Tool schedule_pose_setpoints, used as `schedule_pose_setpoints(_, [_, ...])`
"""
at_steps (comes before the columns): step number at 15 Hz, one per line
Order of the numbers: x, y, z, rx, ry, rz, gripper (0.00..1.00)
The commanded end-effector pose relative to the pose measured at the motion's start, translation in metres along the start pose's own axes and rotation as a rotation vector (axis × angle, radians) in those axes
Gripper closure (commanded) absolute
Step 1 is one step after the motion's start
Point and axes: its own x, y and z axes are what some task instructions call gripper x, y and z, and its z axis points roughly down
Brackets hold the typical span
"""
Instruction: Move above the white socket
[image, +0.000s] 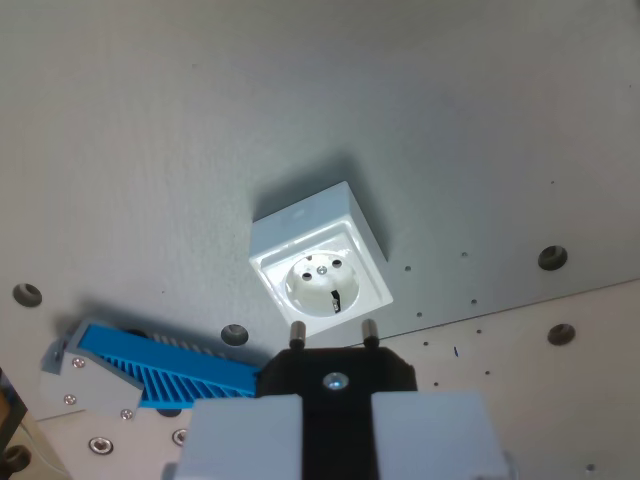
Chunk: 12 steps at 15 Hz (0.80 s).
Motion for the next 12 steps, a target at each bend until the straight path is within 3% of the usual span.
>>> schedule_pose_setpoints(1, [0.0000, 0.0002, 0.0001, 0.000, 0.000, 0.001, 1.00])
schedule_pose_setpoints(12, [-0.0020, 0.0001, 0.0039, 0.002, 0.002, -0.034, 1.00])
